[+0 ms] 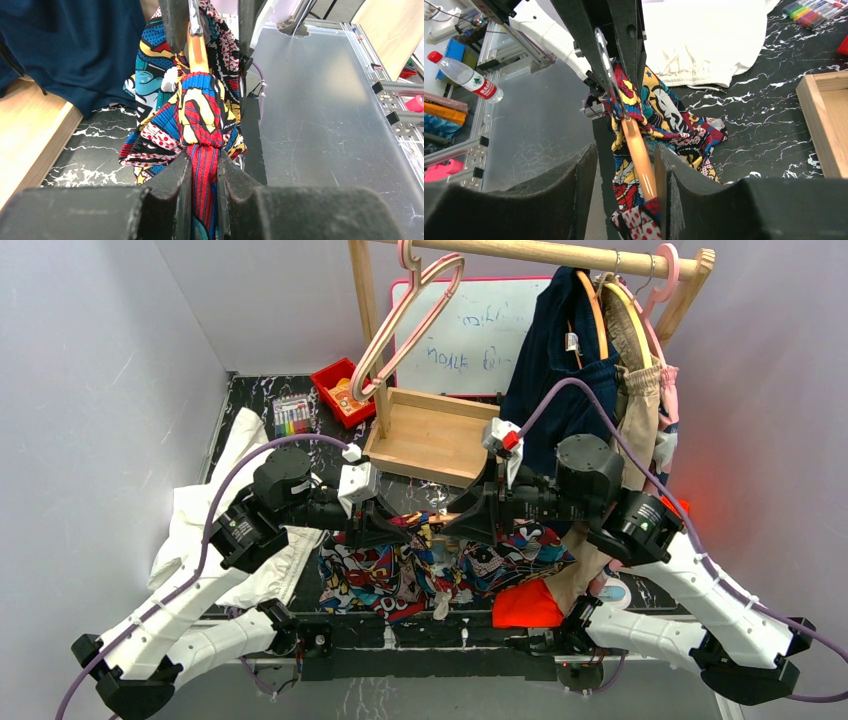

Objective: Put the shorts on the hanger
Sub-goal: Hang the shorts on the hanger.

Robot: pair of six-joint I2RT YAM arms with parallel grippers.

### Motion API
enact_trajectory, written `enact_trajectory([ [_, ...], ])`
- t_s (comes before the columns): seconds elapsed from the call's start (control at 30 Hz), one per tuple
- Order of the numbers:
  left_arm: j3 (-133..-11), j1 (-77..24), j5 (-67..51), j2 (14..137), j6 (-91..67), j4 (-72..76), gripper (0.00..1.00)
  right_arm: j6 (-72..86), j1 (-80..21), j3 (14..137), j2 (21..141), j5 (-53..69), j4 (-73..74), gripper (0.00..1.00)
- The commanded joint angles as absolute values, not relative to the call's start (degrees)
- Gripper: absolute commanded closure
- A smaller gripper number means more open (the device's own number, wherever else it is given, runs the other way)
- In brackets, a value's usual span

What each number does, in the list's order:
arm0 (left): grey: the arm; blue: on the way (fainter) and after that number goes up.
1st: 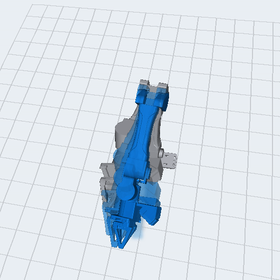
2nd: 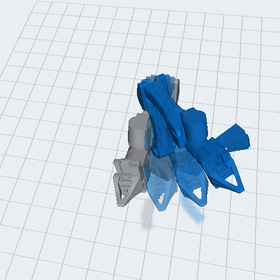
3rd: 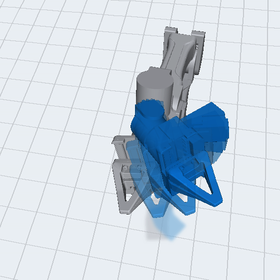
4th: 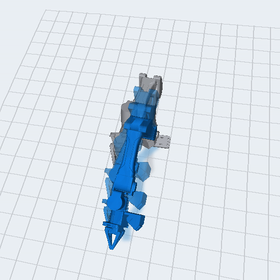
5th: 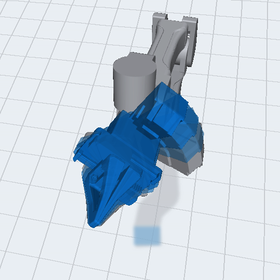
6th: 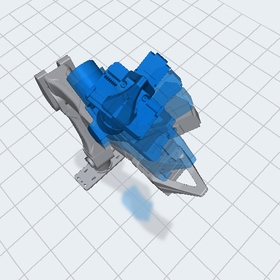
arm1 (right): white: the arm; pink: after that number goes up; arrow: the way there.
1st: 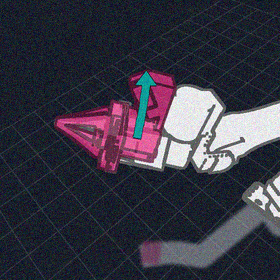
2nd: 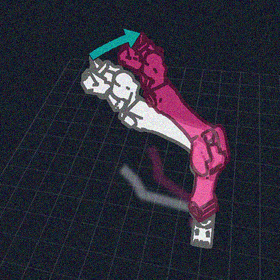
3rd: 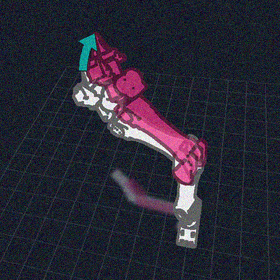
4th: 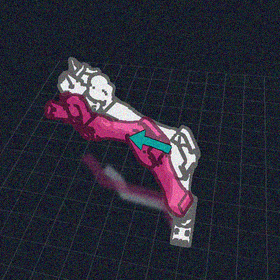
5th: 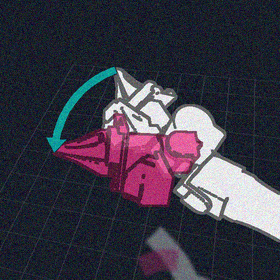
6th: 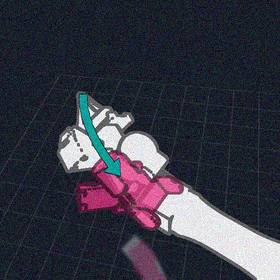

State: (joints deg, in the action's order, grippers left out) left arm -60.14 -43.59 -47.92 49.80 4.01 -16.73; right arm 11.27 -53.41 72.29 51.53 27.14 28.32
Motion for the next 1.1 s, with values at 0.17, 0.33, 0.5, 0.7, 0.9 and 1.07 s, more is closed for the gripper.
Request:
enact_trajectory([
  [0.17, -62.6, -43.3, -52.0, 49.4, 3.8, -13.5, 1.00, 8.3, -53.7, 76.6, 56.6, 32.8, 27.3, 0.62],
  [0.33, -63.2, -43.3, -52.0, 49.7, 4.6, -14.4, 1.00, 8.1, -53.6, 76.8, 56.6, 34.1, 26.8, 0.91],
  [0.5, -63.2, -43.3, -50.5, 50.0, 5.2, -14.7, 1.00, 8.1, -53.7, 76.4, 55.7, 34.3, 26.3, 1.00],
  [0.7, -62.2, -43.3, -44.4, 48.2, 4.6, -15.0, 0.29, 8.5, -53.7, 73.9, 51.2, 26.2, 22.4, 1.00],
  [0.9, -59.4, -43.3, -34.0, 42.8, 4.8, -14.6, 0.09, 8.1, -53.7, 72.6, 49.5, 21.8, 21.4, 1.00],
  [1.07, -57.8, -43.3, -19.8, 36.1, 3.5, -12.4, 0.09, 8.4, -53.7, 70.8, 47.8, 17.2, 19.5, 1.00],
])
